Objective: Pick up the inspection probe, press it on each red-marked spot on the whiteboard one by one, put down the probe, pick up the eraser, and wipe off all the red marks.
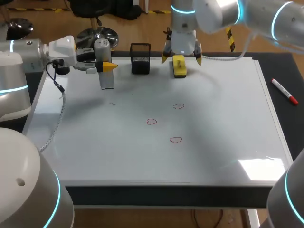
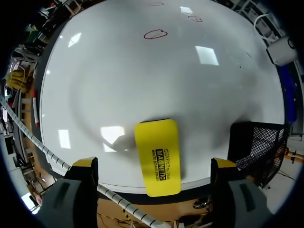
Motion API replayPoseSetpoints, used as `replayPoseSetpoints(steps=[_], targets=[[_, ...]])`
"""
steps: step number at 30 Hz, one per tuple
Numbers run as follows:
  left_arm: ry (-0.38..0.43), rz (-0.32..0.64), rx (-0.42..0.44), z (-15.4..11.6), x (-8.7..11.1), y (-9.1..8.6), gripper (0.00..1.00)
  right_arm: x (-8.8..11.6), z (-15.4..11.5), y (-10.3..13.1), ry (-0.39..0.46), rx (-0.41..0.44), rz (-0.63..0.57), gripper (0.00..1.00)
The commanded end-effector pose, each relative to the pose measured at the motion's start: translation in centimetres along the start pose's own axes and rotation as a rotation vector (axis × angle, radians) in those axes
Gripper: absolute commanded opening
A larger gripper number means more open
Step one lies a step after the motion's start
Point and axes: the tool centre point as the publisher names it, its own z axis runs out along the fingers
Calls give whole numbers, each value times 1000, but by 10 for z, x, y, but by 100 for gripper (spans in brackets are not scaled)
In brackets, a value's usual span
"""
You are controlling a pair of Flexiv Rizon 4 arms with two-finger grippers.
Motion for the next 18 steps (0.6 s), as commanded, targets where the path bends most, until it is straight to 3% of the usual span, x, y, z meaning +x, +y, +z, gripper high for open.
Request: replayPoseSetpoints(steps=[1,16,18], targets=[[-1,2,2,0,0,0,0,-4,6,-5,-5,-2,-9,100],[-1,2,2,0,0,0,0,-9,20,-7,-14,-18,-48,100],[-1,2,2,0,0,0,0,-8,20,-6,-13,-18,-50,95]])
